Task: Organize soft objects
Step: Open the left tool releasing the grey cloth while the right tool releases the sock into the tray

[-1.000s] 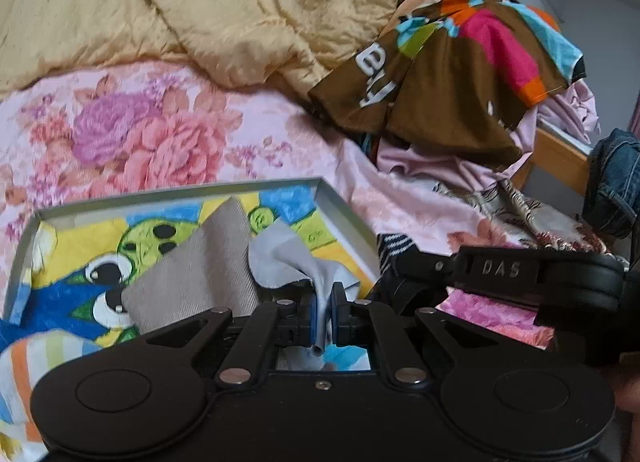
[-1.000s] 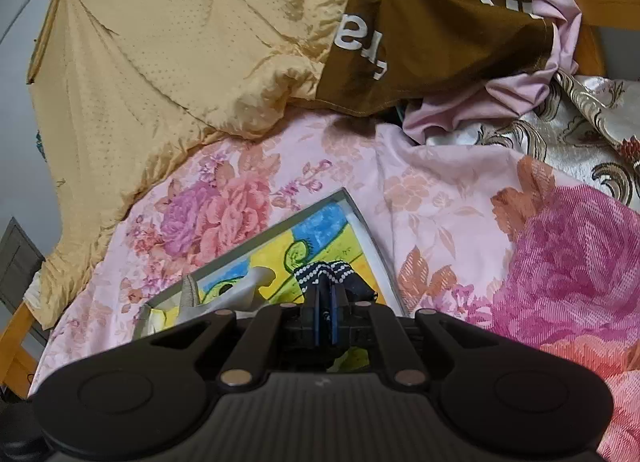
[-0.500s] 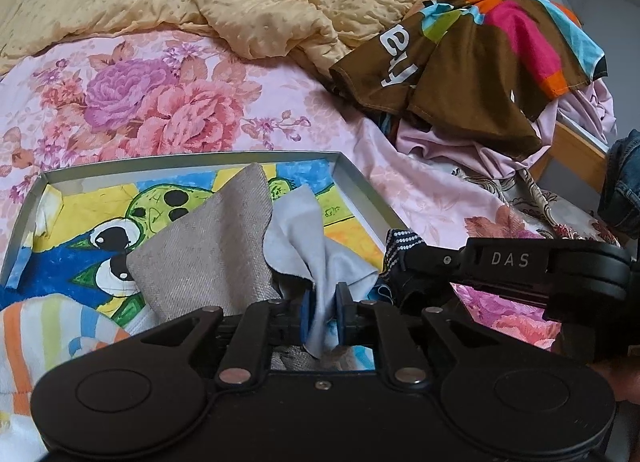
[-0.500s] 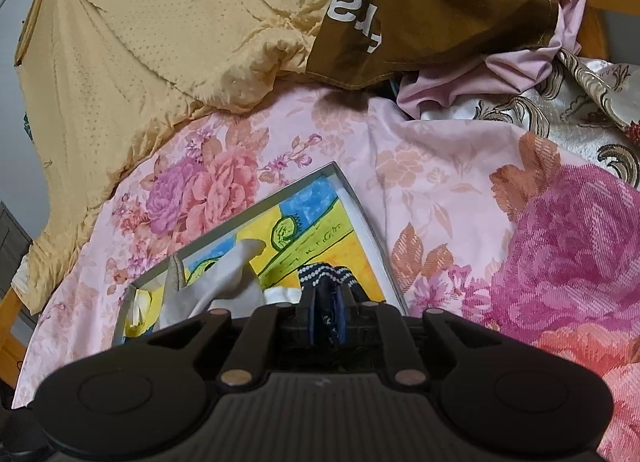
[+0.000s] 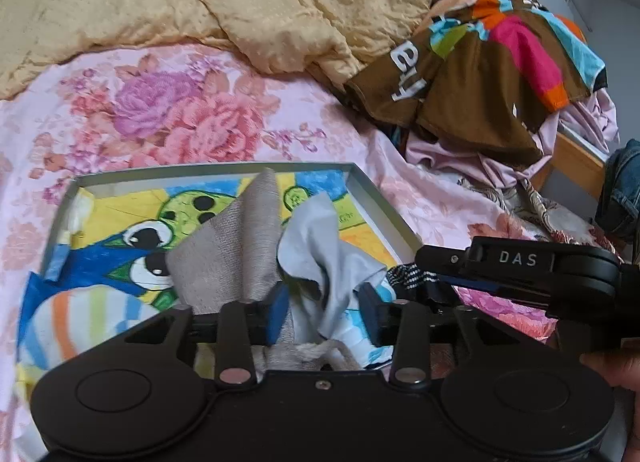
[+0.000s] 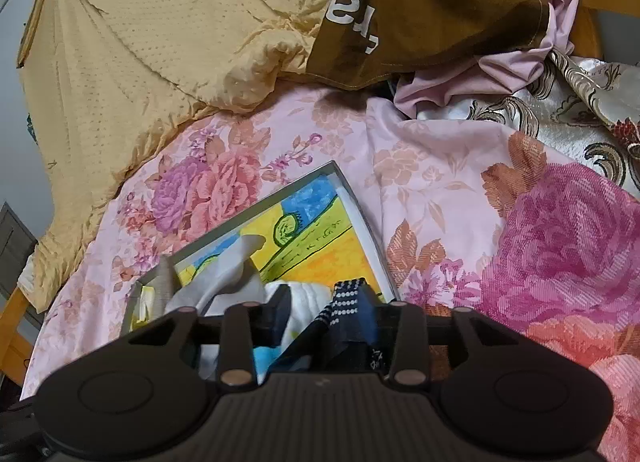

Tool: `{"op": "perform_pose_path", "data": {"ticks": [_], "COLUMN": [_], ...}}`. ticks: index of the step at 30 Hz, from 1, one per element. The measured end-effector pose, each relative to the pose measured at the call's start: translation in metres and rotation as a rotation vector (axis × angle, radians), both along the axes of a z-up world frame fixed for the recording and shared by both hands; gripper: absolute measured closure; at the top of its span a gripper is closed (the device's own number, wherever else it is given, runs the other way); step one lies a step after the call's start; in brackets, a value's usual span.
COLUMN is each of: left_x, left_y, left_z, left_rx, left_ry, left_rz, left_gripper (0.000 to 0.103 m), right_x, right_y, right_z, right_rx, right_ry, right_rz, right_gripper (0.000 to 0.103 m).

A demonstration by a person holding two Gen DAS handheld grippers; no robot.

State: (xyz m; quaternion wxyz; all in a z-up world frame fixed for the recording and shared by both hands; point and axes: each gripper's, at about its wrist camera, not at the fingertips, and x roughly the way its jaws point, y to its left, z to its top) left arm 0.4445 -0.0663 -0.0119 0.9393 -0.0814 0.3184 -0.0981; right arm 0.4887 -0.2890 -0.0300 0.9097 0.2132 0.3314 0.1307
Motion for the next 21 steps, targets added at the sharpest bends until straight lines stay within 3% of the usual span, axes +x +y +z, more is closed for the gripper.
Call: {"op": "perform_pose_path", "data": {"ticks": [3,11,17,21], "left_x": [-0.008,-0.037,-0.074,-0.105], "left_y": [0.005,0.013,0.02,0.027], "left_z": [0.008,0.029,0.05,0.06], "left_rx": [-0.004,0.005,0.003,-0.008], "left_ry": [-0.01,-0.04,-0.106,-0.145], "left_rz": [0.024,0.058,0.103,0.126], "left_gripper": [0.045,0.035,0.022,0.017], "right_x": [-0.005,-0.027,-0.055,-0.081], "right_y": [0.0,-0.007,-0.017,-0.013], "right_z": [0.004,0.019,0.036,0.051], "right_rx": [0.004,0.017,0.053,0.02], "right_ry": [-0.001,-0.029,-0.103,-0.178], "right_rz": [0.01,0.023,0.034,0.051], "right_gripper": [0.05,0.032,0.013,0.006]}}
